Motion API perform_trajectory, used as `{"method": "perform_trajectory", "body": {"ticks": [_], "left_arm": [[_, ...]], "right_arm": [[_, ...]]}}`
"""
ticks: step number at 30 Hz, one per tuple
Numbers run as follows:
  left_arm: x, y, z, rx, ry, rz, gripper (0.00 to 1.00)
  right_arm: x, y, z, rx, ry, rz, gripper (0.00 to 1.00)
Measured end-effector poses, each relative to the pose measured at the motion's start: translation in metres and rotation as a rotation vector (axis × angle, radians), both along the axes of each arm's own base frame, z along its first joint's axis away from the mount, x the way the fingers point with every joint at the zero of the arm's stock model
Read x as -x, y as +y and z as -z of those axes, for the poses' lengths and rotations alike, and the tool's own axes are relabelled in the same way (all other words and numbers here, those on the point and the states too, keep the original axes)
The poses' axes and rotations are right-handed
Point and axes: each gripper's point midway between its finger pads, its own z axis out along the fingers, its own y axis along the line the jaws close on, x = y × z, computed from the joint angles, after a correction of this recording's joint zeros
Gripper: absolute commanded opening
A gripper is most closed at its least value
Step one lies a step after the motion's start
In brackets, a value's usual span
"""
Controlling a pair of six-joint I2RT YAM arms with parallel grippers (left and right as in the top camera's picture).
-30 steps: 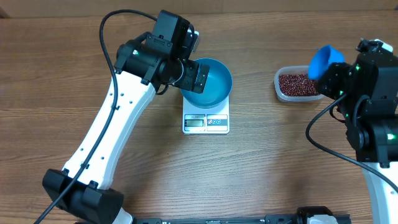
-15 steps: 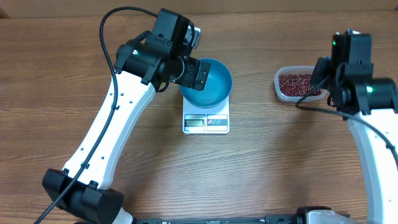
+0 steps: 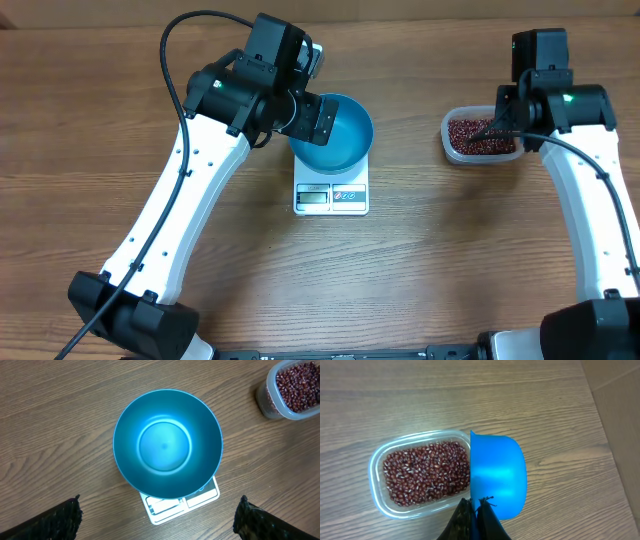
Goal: Scoop item into bowl and weigh 150g on scale
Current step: 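Carry the scoop with the right gripper to the bean container, then lower the blue scoop into the red beans with the right gripper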
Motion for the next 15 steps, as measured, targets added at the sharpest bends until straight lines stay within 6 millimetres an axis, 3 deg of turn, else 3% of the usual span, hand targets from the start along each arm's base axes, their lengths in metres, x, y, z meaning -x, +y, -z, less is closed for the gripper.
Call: {"method": "perform_trajectory", "body": {"ticks": [7, 15], "left_arm": [[0.000, 0.000, 0.000, 0.000, 0.000, 0.000, 0.99], [0.000, 0.000, 0.000, 0.000, -0.001, 0.000, 1.00]], "right_arm": [[-0.006, 0.007, 0.007, 0.011, 0.015, -0.028, 0.04], [-0.018, 0.022, 0.040, 0.016, 0.096, -0.068, 0.04]]}}
